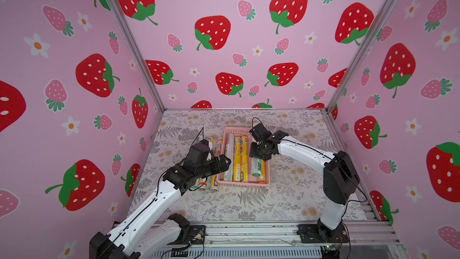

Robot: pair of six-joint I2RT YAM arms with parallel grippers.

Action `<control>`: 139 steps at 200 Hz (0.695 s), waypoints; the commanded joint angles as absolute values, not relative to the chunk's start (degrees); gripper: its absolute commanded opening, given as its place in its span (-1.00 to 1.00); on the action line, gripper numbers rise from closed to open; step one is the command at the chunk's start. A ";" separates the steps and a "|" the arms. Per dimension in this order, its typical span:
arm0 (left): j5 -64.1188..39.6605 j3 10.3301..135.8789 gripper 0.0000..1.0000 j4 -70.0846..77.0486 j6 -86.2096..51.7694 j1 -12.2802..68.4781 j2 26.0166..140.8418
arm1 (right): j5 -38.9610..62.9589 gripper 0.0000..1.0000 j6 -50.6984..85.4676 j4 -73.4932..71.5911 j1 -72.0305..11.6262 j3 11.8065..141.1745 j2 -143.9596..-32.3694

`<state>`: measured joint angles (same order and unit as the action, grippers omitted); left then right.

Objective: Put the plastic wrap into the basket
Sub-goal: Place the plastic wrap in the basket.

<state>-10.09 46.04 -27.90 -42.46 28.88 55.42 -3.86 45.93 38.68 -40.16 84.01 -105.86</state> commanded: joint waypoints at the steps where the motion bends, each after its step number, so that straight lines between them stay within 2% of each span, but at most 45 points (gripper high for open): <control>1: -10.59 45.60 0.87 -26.88 -42.67 29.00 55.19 | -5.32 -0.46 46.49 36.66 -40.80 86.61 -106.71; 96: -9.30 46.23 0.87 -28.39 -41.94 28.99 55.05 | -7.11 -0.44 46.03 37.43 -42.40 86.75 -112.44; 139: -8.29 46.26 0.87 -28.63 -41.37 29.00 55.88 | -7.73 -0.43 47.14 37.88 -43.77 85.84 -111.59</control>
